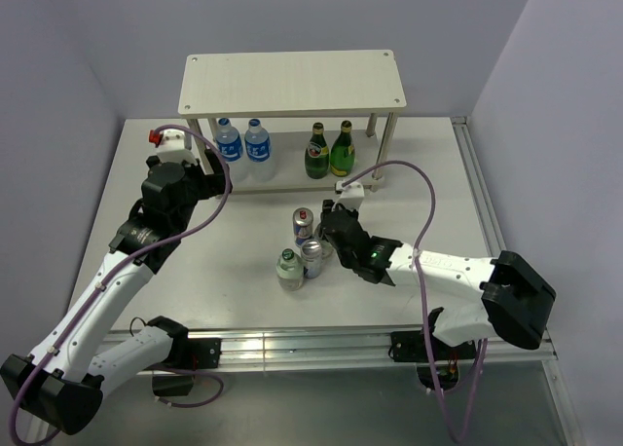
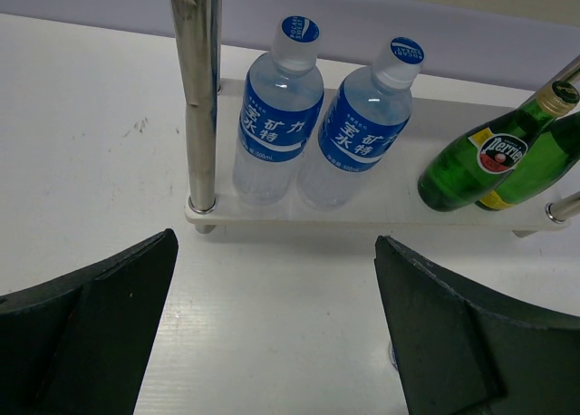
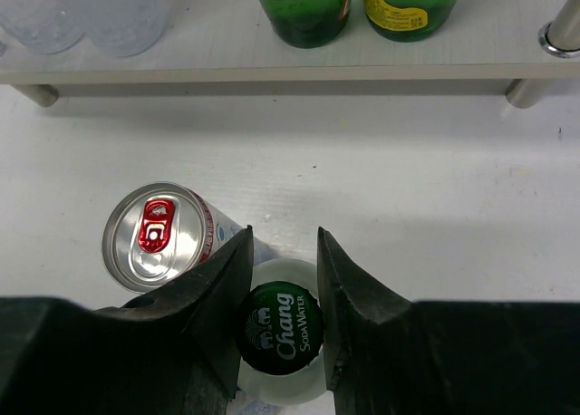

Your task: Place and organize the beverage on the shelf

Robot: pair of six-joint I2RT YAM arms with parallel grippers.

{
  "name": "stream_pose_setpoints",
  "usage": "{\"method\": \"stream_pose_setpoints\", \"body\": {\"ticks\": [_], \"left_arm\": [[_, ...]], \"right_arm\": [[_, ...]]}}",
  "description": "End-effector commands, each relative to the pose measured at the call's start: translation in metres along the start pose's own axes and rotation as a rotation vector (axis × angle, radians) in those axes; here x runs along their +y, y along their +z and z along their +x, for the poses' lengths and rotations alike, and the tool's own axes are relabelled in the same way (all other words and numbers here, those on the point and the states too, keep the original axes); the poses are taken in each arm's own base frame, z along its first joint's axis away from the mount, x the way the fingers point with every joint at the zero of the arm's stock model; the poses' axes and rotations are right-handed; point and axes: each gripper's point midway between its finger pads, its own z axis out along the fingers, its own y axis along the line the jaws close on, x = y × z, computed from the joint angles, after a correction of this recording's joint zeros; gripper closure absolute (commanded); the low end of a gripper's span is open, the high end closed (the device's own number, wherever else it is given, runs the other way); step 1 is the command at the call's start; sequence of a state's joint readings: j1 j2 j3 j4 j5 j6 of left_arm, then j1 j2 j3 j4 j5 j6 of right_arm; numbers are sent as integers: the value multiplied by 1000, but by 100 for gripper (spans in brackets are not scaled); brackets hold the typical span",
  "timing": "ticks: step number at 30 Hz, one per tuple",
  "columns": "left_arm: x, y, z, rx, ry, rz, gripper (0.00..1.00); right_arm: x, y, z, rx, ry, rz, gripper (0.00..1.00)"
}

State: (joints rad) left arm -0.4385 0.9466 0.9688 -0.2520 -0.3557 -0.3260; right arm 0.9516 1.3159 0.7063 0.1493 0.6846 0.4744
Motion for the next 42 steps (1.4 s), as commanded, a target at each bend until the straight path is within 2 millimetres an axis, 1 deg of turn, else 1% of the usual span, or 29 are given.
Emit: {"method": "stream_pose_setpoints", "body": {"ticks": [1, 4, 5, 8, 9, 12, 13, 16, 17, 19, 20, 22, 23, 25, 26, 28, 29, 31, 32, 33, 34, 35, 36, 37, 38, 39, 40, 41, 42], "left_arm": [[-4, -1, -8, -34, 8, 18, 2], [-4, -1, -8, -33, 8, 20, 2], [-4, -2, -9, -35, 7, 20, 2], [-4, -2, -9, -35, 9, 20, 2], [-4, -1, -9, -35, 9, 20, 2], [-4, -1, -8, -32, 10, 19, 2], [-4, -1, -8, -33, 10, 20, 2], [-4, -1, -9, -35, 9, 18, 2], [-4, -1, -9, -35, 11, 18, 2], [-4, -1, -8, -32, 10, 18, 2], [-4, -1, -9, -35, 9, 18, 2], [-3, -1, -8, -32, 11, 18, 2], [-3, -1, -8, -32, 12, 18, 2], [-4, -1, -8, -33, 13, 19, 2], [-3, -1, -8, -34, 12, 17, 2], [-3, -1, -9, -34, 12, 17, 2], [-3, -1, -8, -34, 12, 17, 2], [-3, -2, -9, -36, 13, 15, 2], [-3, -2, -10, -39, 12, 15, 2], [-3, -3, -10, -40, 12, 17, 2], [-3, -3, -10, -41, 12, 15, 2], [-2, -3, -10, -41, 14, 15, 2], [-2, -4, -10, -42, 13, 16, 2], [-2, -4, -11, -42, 13, 16, 2], [-2, -3, -10, -41, 14, 14, 2], [-2, -3, -10, -41, 13, 12, 2], [-2, -3, -10, -41, 15, 14, 2], [-2, -3, -9, -40, 14, 13, 2], [-2, -4, -10, -42, 15, 16, 2]], "right_arm": [[11, -2, -14, -19, 18, -20, 92], [9, -8, -31, -47, 19, -18, 96], [9, -11, -39, -63, 26, -11, 100], [6, -19, -57, -87, 26, -6, 100], [5, -25, -71, -114, 41, -6, 100], [1, -39, -101, -164, 59, 4, 100], [-4, -42, -104, -162, 47, 23, 100], [-13, -62, -142, -232, 75, 45, 100], [-14, -71, -163, -268, 96, 42, 100], [-22, -86, -189, -315, 88, 64, 100], [-22, -97, -213, -355, 112, 57, 100], [-27, -114, -242, -411, 112, 59, 100], [-28, -126, -265, -454, 141, 47, 100], [-31, -141, -293, -512, 134, 46, 100], [-31, -154, -317, -556, 162, 32, 100], [-29, -163, -341, -605, 126, 40, 100], [-30, -176, -364, -646, 145, 29, 100], [-22, -174, -382, -673, 100, 26, 100], [-24, -186, -405, -713, 122, 16, 100], [-15, -179, -411, -716, 92, 2, 100], [-18, -176, -420, -725, 79, 19, 100], [-22, -187, -440, -764, 102, 17, 100], [-15, -174, -446, -761, 90, 22, 100], [-17, -164, -449, -747, 58, 31, 100], [-21, -173, -467, -780, 78, 24, 100], [-15, -156, -468, -763, 73, 27, 100], [-13, -148, -470, -748, 52, 18, 100], [-18, -139, -481, -762, 57, 39, 100], [-19, -132, -485, -764, 59, 45, 100]]}}
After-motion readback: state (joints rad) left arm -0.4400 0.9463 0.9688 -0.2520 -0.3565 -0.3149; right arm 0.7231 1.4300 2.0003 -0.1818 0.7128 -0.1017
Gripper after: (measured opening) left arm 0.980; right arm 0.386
